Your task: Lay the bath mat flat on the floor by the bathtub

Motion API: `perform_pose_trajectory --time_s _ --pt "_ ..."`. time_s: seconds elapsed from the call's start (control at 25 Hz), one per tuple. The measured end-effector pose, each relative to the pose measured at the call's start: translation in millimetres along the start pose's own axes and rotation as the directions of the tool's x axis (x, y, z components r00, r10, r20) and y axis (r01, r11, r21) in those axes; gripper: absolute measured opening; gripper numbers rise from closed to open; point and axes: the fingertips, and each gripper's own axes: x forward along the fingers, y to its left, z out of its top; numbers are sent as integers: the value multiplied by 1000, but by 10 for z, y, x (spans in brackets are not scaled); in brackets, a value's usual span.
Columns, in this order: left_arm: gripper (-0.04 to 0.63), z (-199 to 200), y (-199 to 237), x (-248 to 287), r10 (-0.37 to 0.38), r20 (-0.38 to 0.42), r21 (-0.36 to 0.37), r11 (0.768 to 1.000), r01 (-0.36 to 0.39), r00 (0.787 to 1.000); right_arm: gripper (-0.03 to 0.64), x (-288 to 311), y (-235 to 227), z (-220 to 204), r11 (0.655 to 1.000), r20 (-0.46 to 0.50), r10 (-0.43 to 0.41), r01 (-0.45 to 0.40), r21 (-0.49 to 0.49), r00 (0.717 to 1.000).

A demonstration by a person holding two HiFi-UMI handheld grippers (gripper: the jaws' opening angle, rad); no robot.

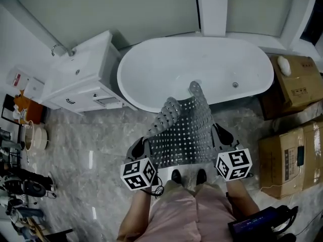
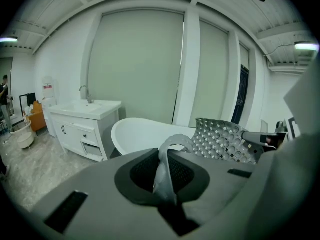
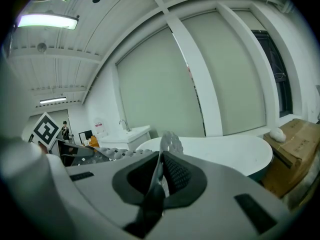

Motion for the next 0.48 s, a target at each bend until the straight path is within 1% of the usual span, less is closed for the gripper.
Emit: perform_pose_trajectory --time_s 0.24,0.36,0.48 --pt "38 41 172 82 17 5 -13 1000 -17 1000 32 165 53 20 1000 -2 7 -7 -8 1000" --pt "38 60 297 155 8 9 -26 1000 -7 1000 32 259 114 56 1000 3 -5 5 -18 1000" --pt "38 102 428 211 -18 15 -33 999 19 1000 32 345 230 102 999 10 -26 26 -28 1000"
